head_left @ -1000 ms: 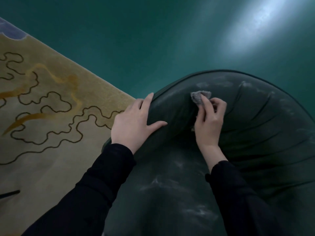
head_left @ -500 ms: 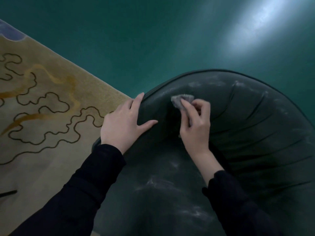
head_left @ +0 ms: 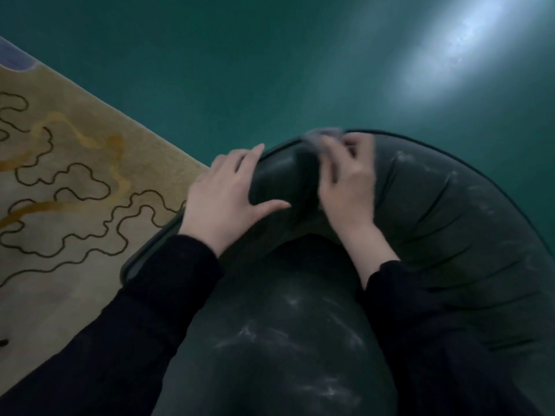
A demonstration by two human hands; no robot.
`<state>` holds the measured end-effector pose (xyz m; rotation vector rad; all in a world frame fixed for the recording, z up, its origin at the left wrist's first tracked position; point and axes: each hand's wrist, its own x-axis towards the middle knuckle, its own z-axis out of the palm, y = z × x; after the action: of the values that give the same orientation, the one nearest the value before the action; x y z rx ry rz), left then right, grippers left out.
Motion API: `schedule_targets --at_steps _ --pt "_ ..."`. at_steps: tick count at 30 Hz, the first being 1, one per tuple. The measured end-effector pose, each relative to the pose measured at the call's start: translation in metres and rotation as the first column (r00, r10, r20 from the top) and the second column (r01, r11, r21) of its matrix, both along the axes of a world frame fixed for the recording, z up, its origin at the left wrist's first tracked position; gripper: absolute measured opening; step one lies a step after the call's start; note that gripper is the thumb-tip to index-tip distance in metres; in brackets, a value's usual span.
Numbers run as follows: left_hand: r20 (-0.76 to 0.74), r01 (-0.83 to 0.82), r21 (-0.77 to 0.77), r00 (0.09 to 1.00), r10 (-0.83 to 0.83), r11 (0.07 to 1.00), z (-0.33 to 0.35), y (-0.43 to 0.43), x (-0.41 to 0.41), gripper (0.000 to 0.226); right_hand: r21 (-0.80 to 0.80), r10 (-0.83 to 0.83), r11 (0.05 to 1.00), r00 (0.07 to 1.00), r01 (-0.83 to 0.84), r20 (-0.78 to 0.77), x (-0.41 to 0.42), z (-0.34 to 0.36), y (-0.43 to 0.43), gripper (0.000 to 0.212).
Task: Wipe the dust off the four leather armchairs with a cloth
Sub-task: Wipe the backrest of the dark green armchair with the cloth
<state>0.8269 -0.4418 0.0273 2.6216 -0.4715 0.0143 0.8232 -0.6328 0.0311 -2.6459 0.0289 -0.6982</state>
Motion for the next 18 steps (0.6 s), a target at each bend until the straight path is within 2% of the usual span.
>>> schedule_targets --at_steps 2,3,6,8,10,12,15,18 --pt "-0.044 0.022 0.013 0.999 -0.021 1.000 0.000 -0.025 0.018 0.098 -0.050 0.133 0.990 0.990 -0.134 -0.036 0.001 -0.007 0.008 0.023" --pt "-0.060 0.023 0.029 0.998 -0.022 0.999 -0.002 -0.034 0.025 0.099 -0.051 0.120 0.991 0.992 -0.122 -0.041 0.002 -0.008 0.003 0.023" --pt "-0.044 0.006 0.106 0.999 -0.001 0.994 -0.009 -0.043 0.033 0.096 -0.024 -0.085 0.996 0.996 0.085 -0.016 -0.003 -0.008 -0.036 0.024" --pt "0.008 0.001 0.146 1.000 -0.002 0.989 -0.013 -0.043 0.031 0.094 0.036 -0.265 0.963 0.964 0.266 -0.032 -0.009 -0.005 -0.062 0.025" --pt "0.037 -0.008 0.147 0.999 0.002 0.989 -0.016 -0.043 0.030 0.092 0.097 -0.368 0.924 0.929 0.369 -0.027 -0.011 -0.004 -0.068 0.025" --pt "0.032 -0.012 0.136 0.999 0.008 0.991 -0.017 -0.044 0.031 0.091 0.102 -0.290 0.953 0.956 0.285 0.035 -0.008 -0.006 -0.053 0.024" --pt "0.036 -0.018 0.122 0.999 0.014 0.992 -0.018 -0.044 0.032 0.089 -0.009 -0.014 1.000 0.998 0.014 0.060 -0.007 -0.017 -0.022 0.023" --pt "0.037 -0.016 0.113 0.999 0.012 0.993 -0.018 -0.044 0.032 0.086 -0.011 0.008 1.000 1.000 -0.008 0.027 -0.018 -0.025 -0.022 0.024"
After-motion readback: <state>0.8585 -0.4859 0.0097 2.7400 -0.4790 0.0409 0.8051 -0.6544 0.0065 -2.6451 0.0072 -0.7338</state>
